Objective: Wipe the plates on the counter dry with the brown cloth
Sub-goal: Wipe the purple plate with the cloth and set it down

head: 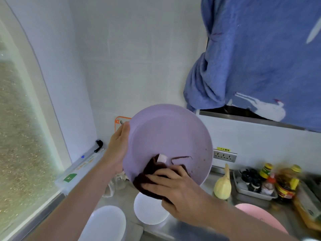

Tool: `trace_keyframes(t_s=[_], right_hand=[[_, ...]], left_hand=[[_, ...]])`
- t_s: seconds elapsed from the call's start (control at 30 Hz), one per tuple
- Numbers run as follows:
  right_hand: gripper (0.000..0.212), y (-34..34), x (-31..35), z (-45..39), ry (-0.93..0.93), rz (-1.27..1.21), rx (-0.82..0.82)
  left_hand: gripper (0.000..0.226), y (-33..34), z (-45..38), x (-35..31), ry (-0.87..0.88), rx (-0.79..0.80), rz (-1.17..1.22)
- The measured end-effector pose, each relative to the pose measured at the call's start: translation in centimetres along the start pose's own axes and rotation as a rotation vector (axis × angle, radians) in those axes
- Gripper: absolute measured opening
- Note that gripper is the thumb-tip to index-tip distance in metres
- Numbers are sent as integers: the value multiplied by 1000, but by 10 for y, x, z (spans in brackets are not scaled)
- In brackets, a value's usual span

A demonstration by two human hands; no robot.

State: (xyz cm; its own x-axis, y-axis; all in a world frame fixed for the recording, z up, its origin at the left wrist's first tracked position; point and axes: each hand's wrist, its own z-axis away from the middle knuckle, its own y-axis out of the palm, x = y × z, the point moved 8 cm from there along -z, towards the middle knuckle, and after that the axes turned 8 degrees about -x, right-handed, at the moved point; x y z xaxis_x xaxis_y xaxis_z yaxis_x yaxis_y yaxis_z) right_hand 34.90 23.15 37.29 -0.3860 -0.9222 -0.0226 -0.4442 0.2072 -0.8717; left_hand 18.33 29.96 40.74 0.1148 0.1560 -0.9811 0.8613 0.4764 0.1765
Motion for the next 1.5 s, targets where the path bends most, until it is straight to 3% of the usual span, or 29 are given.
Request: trace_keyframes(t_s=[0.2, 0.33, 0.53, 0.73, 0.83, 0.93, 1.2, 1.4, 1.5], right_hand=[[39, -23, -47, 17, -138, 194, 114], [36, -45, -73, 9, -219, 358, 106], [40, -69, -94, -10, -39, 463, -47], [46, -16, -45, 11, -54, 269, 12], [50, 10, -16, 2, -101, 181, 56], [53, 20, -15, -21, -96, 165, -8], [46, -13, -76, -82, 77, 382, -274], [49, -17, -120, -49, 281, 512, -267], [50, 3, -117, -15, 321, 432, -225]], left_hand=[[22, -13, 0, 0, -15, 22, -88], [18, -15, 1, 6, -58, 54, -93], [21, -17, 0, 8, -69, 26, -61], [27, -24, -3, 18, -134, -59, 50], [22, -12, -2, 21, -124, -38, 9], [20, -6, 1, 28, -153, -77, -66], [75, 0, 11, 45, -216, -36, -75], [26, -25, 3, 49, -211, -165, 36], [27, -27, -4, 56, -174, -245, 45]])
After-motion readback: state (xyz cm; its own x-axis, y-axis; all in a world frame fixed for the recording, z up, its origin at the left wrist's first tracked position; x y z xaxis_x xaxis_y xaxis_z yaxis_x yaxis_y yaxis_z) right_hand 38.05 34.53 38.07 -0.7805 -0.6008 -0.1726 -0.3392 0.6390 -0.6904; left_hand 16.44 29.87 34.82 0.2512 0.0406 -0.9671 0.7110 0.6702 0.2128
